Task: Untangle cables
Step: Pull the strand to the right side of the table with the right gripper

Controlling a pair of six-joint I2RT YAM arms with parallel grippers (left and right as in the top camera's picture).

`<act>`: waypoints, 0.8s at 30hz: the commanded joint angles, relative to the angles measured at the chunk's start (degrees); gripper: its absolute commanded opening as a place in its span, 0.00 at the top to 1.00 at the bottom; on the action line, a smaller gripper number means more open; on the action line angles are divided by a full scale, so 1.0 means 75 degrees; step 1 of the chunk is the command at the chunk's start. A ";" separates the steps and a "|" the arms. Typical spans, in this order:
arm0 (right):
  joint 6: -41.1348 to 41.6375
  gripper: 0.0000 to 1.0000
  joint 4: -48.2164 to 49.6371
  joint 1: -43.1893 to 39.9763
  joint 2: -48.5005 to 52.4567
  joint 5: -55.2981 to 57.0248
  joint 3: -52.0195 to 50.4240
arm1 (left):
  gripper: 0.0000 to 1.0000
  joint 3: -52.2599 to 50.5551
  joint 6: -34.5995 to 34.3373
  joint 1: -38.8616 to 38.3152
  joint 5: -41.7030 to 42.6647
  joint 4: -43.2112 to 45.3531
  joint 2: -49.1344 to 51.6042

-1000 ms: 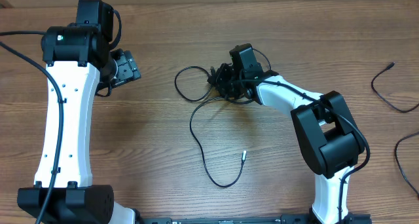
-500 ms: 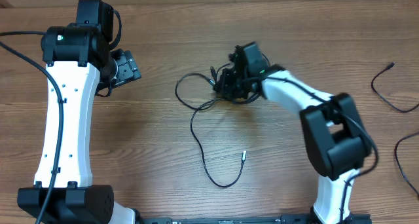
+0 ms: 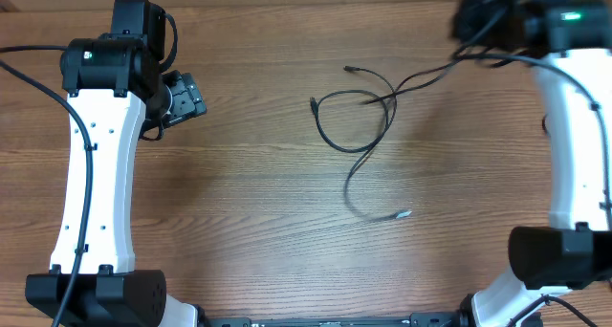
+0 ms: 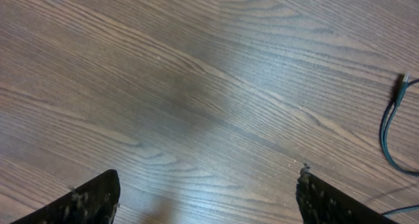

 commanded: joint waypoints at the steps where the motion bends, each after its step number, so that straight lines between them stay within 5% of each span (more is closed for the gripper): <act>1: -0.0175 0.96 -0.0143 -0.0866 -0.0146 0.0717 0.1154 | 0.14 -0.0006 -0.0105 -0.0003 0.0038 0.0006 -0.0017; 12: -0.0122 0.96 -0.0350 -0.2981 -0.0137 0.1139 0.1970 | 0.15 -0.0006 -0.0111 -0.0003 0.0038 0.0015 -0.0017; 21: -0.0020 0.96 -0.0997 -0.3748 0.0382 0.3008 0.1714 | 0.15 -0.0006 -0.0108 -0.0003 0.0038 -0.0023 -0.0017; 24: 0.0860 0.96 -0.1338 -0.4115 0.0641 0.3853 0.1714 | 0.15 -0.0006 -0.0108 -0.0003 0.0044 -0.0067 -0.0017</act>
